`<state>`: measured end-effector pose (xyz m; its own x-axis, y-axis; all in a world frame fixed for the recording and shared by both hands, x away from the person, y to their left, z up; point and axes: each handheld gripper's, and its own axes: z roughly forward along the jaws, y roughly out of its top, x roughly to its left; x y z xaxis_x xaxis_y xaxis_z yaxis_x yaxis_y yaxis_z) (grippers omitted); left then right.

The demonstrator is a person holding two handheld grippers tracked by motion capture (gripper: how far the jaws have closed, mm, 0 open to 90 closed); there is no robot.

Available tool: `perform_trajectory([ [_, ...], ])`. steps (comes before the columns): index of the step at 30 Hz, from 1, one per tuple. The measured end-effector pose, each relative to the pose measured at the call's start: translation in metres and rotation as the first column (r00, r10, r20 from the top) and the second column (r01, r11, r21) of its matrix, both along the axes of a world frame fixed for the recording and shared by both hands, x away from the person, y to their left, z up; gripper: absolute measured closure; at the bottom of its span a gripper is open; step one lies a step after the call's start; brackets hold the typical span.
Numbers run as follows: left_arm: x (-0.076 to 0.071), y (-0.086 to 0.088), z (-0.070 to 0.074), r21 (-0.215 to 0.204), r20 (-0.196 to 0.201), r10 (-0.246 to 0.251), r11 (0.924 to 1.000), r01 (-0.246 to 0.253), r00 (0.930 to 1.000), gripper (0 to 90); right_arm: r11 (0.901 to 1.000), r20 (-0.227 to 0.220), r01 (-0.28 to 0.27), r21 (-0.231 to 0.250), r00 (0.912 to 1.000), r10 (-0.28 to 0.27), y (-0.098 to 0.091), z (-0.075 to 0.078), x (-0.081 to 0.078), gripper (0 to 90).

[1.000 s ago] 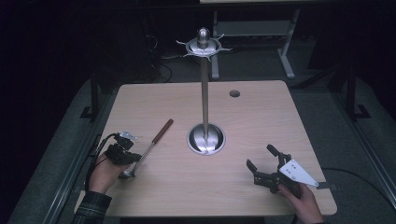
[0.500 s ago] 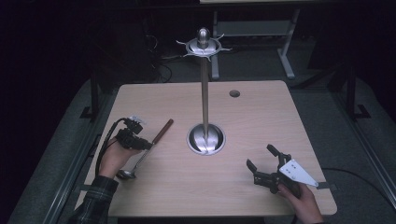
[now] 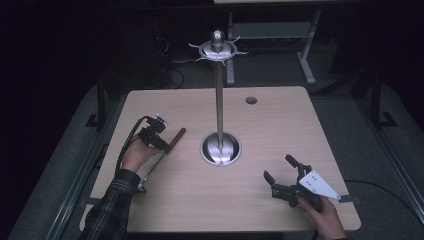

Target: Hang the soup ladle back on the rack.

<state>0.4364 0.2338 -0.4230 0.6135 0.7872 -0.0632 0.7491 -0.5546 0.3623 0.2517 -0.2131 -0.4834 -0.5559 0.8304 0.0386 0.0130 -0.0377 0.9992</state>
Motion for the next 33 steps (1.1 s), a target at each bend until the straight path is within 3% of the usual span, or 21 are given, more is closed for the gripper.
perform_trajectory([
  [11,0.007,-0.004,-0.015,0.044,-0.012,-0.01,0.999,0.011,0.9999,57.7,1.0,0.0,0.0,0.0,1.0,0.0,0.0,0.0,0.0,6.3],
  [19,0.004,-0.008,-0.015,0.073,0.003,-0.025,0.997,0.024,0.9997,68.1,1.0,0.0,0.0,0.0,1.0,0.0,0.0,0.0,0.0,6.3],
  [33,0.003,-0.009,-0.015,0.074,0.007,-0.003,0.9973,0.002,1.0,73.9,1.0,-0.003,0.0,0.001,1.0,0.0,0.0,0.0,0.0,6.3],
])
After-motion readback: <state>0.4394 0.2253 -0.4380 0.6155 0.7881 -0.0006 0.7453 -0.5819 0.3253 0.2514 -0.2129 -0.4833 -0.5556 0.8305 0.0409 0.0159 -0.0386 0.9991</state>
